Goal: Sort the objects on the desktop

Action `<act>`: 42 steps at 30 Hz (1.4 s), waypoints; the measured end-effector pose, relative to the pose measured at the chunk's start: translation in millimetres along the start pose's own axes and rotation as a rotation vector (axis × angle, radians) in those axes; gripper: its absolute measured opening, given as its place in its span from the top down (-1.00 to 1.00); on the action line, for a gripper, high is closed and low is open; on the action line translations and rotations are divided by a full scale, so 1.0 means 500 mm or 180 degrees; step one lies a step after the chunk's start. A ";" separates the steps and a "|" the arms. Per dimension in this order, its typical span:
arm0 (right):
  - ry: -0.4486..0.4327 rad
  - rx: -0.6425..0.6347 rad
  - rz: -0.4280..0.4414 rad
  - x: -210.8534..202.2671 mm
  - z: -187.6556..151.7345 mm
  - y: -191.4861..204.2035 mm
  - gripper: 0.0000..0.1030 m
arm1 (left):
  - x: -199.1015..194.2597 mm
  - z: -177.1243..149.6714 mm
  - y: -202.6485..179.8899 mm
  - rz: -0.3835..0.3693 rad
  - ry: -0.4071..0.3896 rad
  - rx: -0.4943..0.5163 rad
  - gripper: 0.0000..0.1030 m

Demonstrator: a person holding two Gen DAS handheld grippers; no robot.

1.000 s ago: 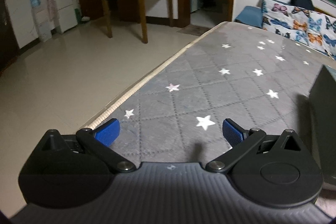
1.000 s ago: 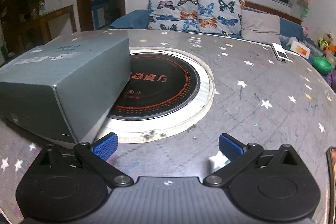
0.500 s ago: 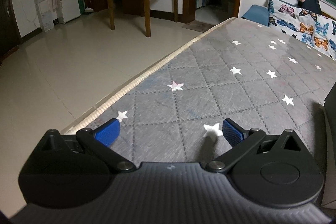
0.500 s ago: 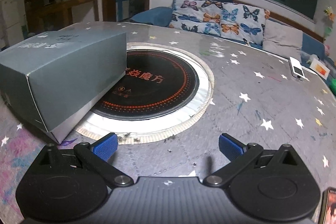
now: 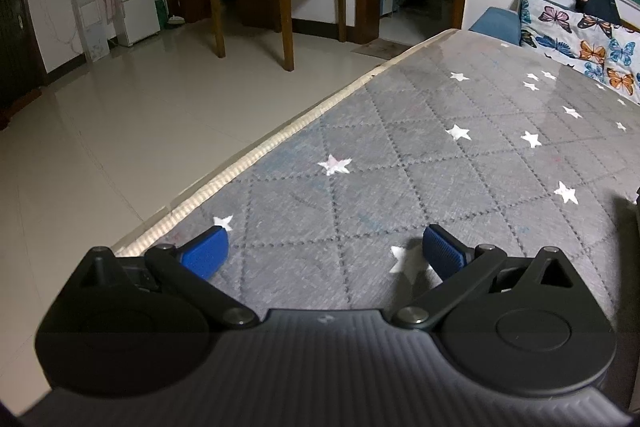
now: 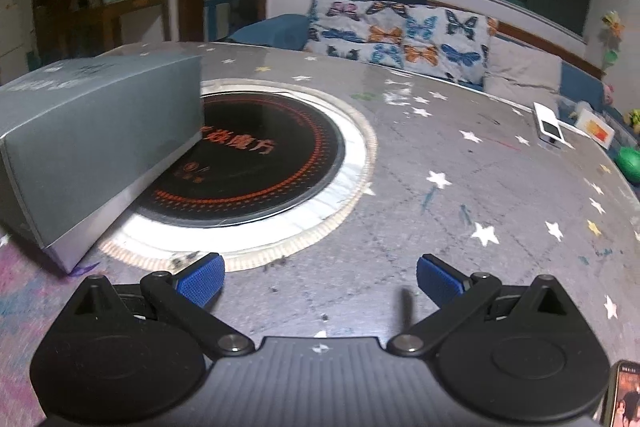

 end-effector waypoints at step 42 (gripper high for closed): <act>-0.0001 0.0820 -0.0741 -0.014 -0.029 -0.057 -1.00 | 0.027 0.007 -0.015 -0.0057 -0.0067 -0.0070 -1.00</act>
Point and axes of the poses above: each gripper's, at about its wrist camera, not at the fingertips, and x roughly the way its jaws point, y to its left, z to its top, the point moved 4 cm from there along x, roughly the way its jaws point, and after that the axes turned 6 degrees about -y, right-handed, at the moved point
